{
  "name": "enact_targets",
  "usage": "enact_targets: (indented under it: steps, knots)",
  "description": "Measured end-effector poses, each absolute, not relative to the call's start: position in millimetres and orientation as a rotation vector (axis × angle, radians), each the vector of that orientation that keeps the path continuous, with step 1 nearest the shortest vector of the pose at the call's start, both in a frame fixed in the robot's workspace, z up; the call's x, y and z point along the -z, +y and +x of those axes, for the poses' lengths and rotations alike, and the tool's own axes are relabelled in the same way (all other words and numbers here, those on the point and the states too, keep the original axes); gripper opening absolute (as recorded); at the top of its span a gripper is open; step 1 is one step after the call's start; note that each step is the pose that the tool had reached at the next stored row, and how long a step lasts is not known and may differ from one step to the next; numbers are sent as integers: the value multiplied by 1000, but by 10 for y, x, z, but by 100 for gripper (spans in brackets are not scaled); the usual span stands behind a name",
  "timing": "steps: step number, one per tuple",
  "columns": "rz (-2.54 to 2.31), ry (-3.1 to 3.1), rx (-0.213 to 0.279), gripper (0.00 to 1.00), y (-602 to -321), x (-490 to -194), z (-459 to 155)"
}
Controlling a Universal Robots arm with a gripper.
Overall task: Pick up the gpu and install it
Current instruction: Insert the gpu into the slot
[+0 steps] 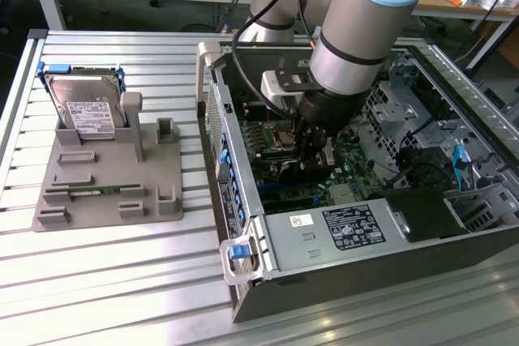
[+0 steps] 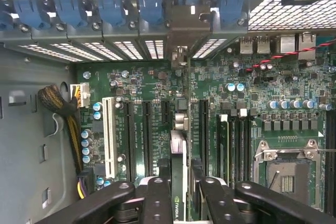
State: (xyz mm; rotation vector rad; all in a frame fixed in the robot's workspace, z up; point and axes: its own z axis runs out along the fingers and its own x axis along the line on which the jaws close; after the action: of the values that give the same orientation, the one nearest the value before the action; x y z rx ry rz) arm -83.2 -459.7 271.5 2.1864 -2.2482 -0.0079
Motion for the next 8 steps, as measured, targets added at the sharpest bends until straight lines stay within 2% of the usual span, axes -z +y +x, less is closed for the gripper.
enact_targets:
  steps: [8]
  knots:
    - [2184,-2246,3,26,-4549,-2715,-826]
